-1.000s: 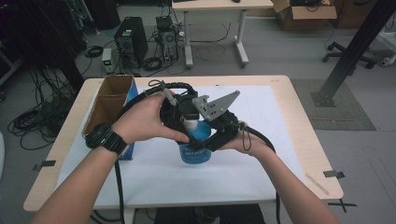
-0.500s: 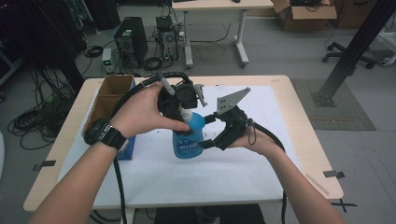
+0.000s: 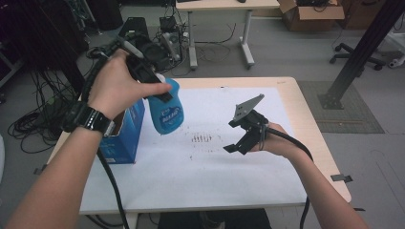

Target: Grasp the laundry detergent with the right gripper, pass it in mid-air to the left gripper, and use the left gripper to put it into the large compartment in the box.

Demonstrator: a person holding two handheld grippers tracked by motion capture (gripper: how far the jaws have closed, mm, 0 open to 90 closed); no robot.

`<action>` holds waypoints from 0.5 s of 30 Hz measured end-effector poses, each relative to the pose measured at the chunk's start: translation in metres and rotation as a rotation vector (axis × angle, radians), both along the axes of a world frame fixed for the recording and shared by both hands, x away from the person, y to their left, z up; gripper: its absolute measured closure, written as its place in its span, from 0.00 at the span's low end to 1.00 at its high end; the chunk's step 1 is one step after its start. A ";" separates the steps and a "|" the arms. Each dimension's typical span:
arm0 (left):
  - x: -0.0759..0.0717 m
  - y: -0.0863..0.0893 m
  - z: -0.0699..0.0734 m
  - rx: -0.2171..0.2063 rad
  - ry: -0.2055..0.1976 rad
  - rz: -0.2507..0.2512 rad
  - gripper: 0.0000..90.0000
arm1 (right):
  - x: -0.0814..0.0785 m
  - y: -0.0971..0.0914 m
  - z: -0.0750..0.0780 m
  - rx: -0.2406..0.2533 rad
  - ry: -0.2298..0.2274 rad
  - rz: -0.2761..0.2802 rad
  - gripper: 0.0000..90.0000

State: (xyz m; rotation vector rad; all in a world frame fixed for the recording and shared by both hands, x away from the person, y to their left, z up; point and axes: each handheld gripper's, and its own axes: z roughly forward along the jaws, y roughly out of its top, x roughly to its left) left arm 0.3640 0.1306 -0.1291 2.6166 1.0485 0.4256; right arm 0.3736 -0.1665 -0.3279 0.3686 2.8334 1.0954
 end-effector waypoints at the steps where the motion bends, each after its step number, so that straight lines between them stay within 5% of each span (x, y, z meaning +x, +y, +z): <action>1: 0.002 0.007 0.004 -0.010 0.000 0.050 0.42 | 0.002 -0.004 0.001 0.005 0.006 -0.008 0.07; 7: 0.010 0.042 0.021 -0.027 -0.021 0.302 0.42 | 0.006 -0.027 0.005 0.010 0.014 -0.059 0.07; 15: 0.016 0.081 0.035 -0.058 -0.045 0.474 0.42 | 0.011 -0.051 0.006 0.023 0.017 -0.119 0.07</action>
